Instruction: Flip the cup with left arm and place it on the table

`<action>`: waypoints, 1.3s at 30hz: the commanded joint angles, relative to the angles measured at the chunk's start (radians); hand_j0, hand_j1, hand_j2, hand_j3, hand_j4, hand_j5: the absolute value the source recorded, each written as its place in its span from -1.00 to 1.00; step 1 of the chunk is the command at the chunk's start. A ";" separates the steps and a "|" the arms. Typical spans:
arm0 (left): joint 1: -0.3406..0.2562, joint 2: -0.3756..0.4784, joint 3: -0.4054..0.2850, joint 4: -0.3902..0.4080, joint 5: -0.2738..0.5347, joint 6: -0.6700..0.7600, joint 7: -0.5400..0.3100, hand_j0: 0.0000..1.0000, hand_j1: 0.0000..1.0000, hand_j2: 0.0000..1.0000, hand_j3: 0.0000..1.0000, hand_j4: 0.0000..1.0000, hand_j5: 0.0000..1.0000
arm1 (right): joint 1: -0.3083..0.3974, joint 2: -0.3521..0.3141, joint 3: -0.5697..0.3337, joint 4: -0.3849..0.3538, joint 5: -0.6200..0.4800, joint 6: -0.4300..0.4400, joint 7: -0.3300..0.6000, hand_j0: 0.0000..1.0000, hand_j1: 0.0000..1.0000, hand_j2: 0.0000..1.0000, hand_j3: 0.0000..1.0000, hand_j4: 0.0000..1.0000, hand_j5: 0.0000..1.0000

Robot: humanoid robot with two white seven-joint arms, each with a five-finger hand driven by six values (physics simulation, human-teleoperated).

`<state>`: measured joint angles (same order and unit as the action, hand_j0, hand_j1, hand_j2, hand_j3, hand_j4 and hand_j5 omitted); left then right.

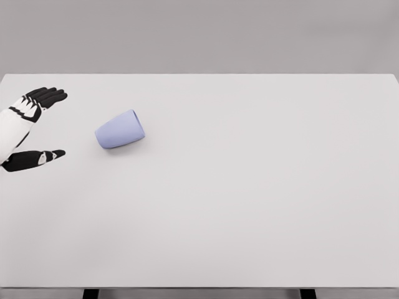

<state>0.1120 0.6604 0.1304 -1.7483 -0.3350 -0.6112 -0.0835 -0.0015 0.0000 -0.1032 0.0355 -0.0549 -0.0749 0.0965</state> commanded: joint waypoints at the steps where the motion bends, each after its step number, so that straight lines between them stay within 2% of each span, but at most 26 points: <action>1: 0.000 0.001 -0.002 0.000 0.007 0.000 0.001 1.00 1.00 1.00 1.00 1.00 1.00 | 0.000 0.000 0.000 0.003 -0.002 0.001 0.000 1.00 1.00 1.00 1.00 1.00 1.00; 9: 0.000 -0.007 -0.002 0.001 0.005 0.000 0.001 1.00 1.00 1.00 1.00 1.00 1.00 | 0.000 0.000 0.000 0.004 0.003 0.001 0.000 1.00 1.00 1.00 1.00 1.00 1.00; 16: -0.029 -0.074 0.001 0.006 -0.002 0.000 -0.002 1.00 1.00 1.00 1.00 1.00 1.00 | 0.000 0.000 0.000 0.004 0.003 0.001 0.000 1.00 1.00 1.00 1.00 1.00 1.00; 17: -0.067 -0.068 -0.002 0.013 -0.009 0.000 -0.033 1.00 1.00 1.00 1.00 1.00 1.00 | 0.000 0.000 0.000 0.004 0.003 0.001 0.000 1.00 1.00 1.00 1.00 1.00 1.00; 19: -0.123 -0.062 -0.006 0.010 0.001 0.000 -0.316 1.00 1.00 1.00 1.00 1.00 1.00 | 0.000 0.000 0.000 0.004 0.003 0.001 0.000 1.00 1.00 1.00 1.00 1.00 1.00; 20: -0.163 -0.067 -0.011 0.007 0.059 0.000 -0.511 1.00 1.00 1.00 1.00 1.00 1.00 | 0.000 0.000 0.000 0.004 0.003 0.001 0.000 1.00 1.00 1.00 1.00 1.00 1.00; 22: -0.228 -0.068 -0.011 0.000 0.175 0.000 -0.527 1.00 1.00 1.00 1.00 1.00 1.00 | 0.000 0.000 0.000 0.004 0.003 0.001 0.000 1.00 1.00 1.00 1.00 1.00 1.00; 24: -0.322 -0.070 -0.025 0.001 0.195 0.214 -0.527 1.00 1.00 1.00 1.00 1.00 1.00 | 0.000 0.000 0.000 0.004 0.003 0.001 0.000 1.00 1.00 1.00 1.00 1.00 1.00; 26: -0.362 -0.081 -0.038 0.001 0.194 0.418 -0.527 1.00 1.00 1.00 1.00 1.00 1.00 | 0.000 0.000 0.000 0.004 0.003 0.001 0.000 1.00 1.00 1.00 1.00 1.00 1.00; 28: -0.411 -0.087 -0.127 0.001 0.185 0.576 -0.527 1.00 1.00 1.00 1.00 1.00 1.00 | 0.000 0.000 0.000 0.004 0.003 0.001 0.000 1.00 1.00 1.00 1.00 1.00 1.00; 30: -0.445 -0.090 -0.195 0.000 0.189 0.842 -0.527 1.00 1.00 1.00 1.00 1.00 1.00 | 0.000 0.000 0.000 0.004 0.003 0.001 0.000 1.00 1.00 1.00 1.00 1.00 1.00; 31: -0.466 -0.100 -0.199 -0.002 0.197 0.988 -0.527 1.00 1.00 1.00 1.00 1.00 1.00 | 0.000 0.000 0.000 0.004 0.003 0.001 0.000 1.00 1.00 1.00 1.00 1.00 1.00; 33: -0.472 -0.140 -0.201 -0.016 0.194 1.161 -0.527 1.00 1.00 1.00 1.00 1.00 1.00 | 0.000 0.000 0.000 0.004 0.003 0.001 0.000 1.00 1.00 1.00 1.00 1.00 1.00; 34: -0.489 -0.142 -0.210 -0.016 0.194 1.222 -0.527 1.00 1.00 1.00 1.00 1.00 1.00 | 0.000 0.000 0.000 0.004 0.003 0.001 0.000 1.00 1.00 1.00 1.00 1.00 1.00; 39: -0.538 -0.150 -0.295 -0.016 0.168 1.222 -0.527 1.00 1.00 1.00 1.00 1.00 1.00 | 0.000 0.000 0.000 0.004 0.003 0.001 0.000 1.00 1.00 1.00 1.00 1.00 1.00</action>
<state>-0.4264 0.5160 -0.1324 -1.7626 -0.1607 0.5708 -0.6107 -0.0015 0.0000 -0.1028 0.0399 -0.0521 -0.0736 0.0965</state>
